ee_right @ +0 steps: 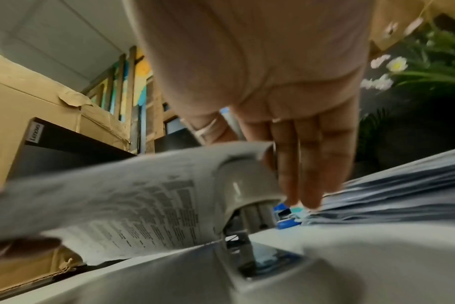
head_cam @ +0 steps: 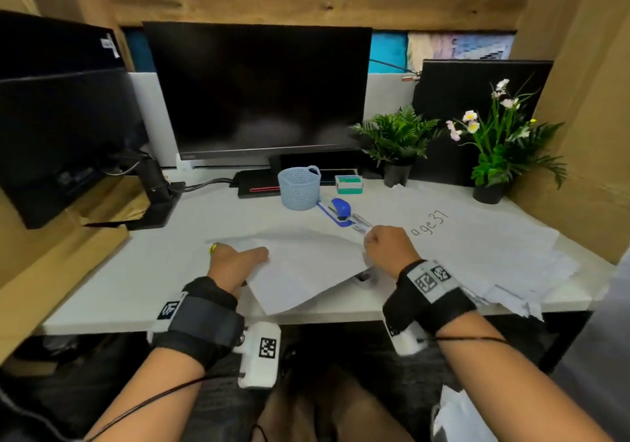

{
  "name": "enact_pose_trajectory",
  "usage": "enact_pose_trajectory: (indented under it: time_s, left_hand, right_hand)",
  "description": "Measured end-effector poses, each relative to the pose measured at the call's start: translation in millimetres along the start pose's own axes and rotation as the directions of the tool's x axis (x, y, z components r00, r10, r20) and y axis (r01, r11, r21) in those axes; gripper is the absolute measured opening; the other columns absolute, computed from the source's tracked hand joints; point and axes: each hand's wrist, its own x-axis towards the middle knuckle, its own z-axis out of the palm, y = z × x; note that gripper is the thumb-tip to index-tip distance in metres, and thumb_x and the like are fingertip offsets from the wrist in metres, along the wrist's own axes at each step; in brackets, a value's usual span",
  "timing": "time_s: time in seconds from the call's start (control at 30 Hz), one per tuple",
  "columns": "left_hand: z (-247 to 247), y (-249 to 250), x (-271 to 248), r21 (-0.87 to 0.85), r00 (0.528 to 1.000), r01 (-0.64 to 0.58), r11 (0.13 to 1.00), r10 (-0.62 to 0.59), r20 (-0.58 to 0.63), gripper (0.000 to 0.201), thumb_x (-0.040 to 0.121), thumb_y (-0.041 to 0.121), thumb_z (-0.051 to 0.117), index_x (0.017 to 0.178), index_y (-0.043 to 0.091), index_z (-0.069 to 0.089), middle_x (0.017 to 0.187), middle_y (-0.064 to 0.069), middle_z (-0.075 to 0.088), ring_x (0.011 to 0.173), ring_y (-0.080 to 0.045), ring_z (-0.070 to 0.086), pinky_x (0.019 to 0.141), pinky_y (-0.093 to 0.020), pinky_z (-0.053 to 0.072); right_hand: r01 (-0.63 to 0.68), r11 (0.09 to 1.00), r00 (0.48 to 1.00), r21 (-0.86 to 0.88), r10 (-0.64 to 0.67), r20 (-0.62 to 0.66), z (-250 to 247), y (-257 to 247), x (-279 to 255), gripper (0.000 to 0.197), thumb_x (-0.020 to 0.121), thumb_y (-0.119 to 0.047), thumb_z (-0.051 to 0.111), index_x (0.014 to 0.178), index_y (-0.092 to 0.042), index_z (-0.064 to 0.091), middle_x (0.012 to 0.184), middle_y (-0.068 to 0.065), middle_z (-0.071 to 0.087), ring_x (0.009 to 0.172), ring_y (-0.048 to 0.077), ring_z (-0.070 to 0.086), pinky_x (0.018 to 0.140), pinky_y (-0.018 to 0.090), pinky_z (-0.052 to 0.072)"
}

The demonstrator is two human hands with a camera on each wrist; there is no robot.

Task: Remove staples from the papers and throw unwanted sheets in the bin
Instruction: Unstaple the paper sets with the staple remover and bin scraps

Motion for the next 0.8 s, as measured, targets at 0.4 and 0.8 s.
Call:
enact_pose_trajectory:
  time_s: [0.4, 0.8]
  left_hand:
    - [-43.5, -22.4, -5.2, 0.898, 0.991, -0.094, 0.43, -0.05, 0.127, 0.058, 0.088, 0.031, 0.062, 0.137, 0.009, 0.04, 0.143, -0.009, 0.041, 0.13, -0.025, 0.04, 0.103, -0.028, 0.033]
    - [-24.1, -23.9, 5.8, 0.627, 0.949, -0.312, 0.713, 0.27, 0.165, 0.041, 0.095, 0.005, 0.047, 0.135, 0.015, 0.046, 0.128, -0.007, 0.055, 0.116, -0.027, 0.053, 0.094, -0.024, 0.038]
  right_hand:
    - [-0.068, 0.955, 0.925, -0.289, 0.169, 0.34, 18.9, -20.4, 31.3, 0.052, 0.093, -0.037, 0.049, 0.133, -0.005, 0.045, 0.136, 0.012, 0.049, 0.122, 0.024, 0.048, 0.099, 0.031, 0.04]
    - [-0.174, 0.541, 0.981, 0.823, 0.17, 0.096, -5.9, -24.0, 5.3, 0.045, 0.09, -0.035, 0.06, 0.128, -0.013, 0.048, 0.115, 0.007, 0.06, 0.101, 0.025, 0.057, 0.083, 0.037, 0.049]
